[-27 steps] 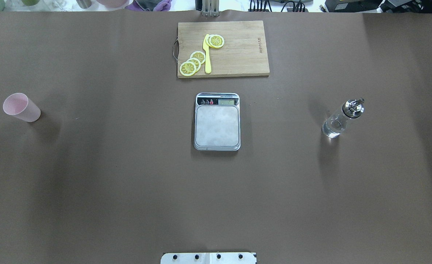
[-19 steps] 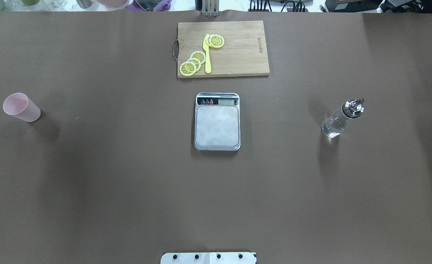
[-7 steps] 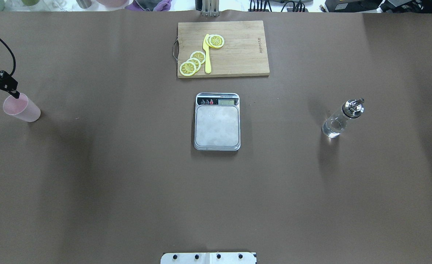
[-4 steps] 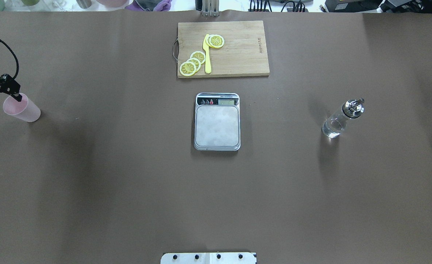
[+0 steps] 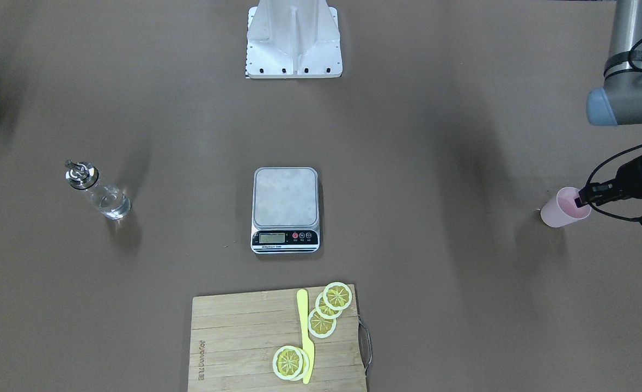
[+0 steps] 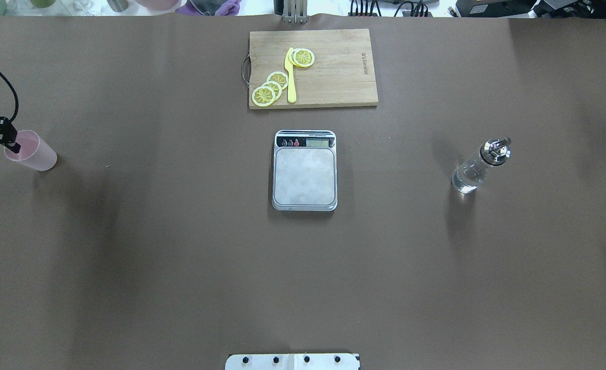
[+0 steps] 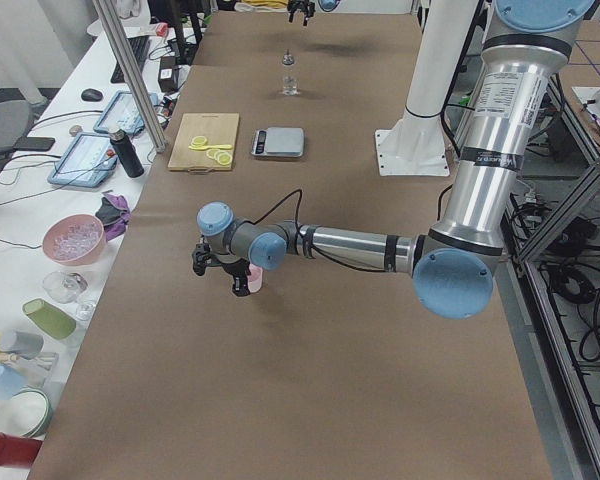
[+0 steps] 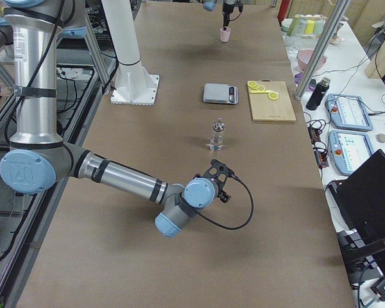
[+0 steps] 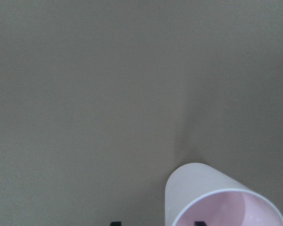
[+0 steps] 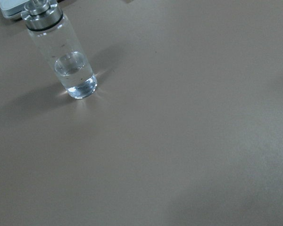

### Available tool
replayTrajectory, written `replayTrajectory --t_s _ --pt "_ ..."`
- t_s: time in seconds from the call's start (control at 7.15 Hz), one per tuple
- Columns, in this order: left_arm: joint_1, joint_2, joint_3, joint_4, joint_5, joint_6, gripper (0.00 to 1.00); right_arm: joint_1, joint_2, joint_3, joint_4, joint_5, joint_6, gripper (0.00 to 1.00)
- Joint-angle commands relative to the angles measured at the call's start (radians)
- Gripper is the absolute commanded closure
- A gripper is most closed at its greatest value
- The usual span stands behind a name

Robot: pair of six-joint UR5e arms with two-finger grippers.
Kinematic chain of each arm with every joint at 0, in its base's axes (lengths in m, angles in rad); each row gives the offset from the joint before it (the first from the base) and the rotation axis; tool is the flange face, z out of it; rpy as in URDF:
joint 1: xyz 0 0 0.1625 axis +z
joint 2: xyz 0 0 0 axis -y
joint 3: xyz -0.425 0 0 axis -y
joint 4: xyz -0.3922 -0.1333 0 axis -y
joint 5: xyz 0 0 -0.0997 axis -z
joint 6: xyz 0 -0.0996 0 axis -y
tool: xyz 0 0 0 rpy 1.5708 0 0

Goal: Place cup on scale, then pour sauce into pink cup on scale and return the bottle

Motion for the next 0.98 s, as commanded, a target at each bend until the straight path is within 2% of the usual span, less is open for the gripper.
replayTrajectory --t_s 0.0,0.42,0.56,0.84 --pt "0.0 0.001 -0.014 0.008 -0.009 -0.007 0.63 -0.027 0.043 0.002 0.007 0.007 0.027 0.0" --pt "0.005 0.001 -0.014 0.008 -0.014 -0.009 0.88 -0.089 0.109 -0.003 0.007 -0.017 0.155 0.0" --pt "0.006 -0.001 -0.014 0.008 -0.014 -0.009 0.97 -0.119 0.129 -0.001 0.01 -0.072 0.188 0.0" --pt "0.005 -0.007 -0.022 0.014 -0.014 -0.01 1.0 -0.193 0.183 -0.003 0.014 -0.181 0.263 0.0"
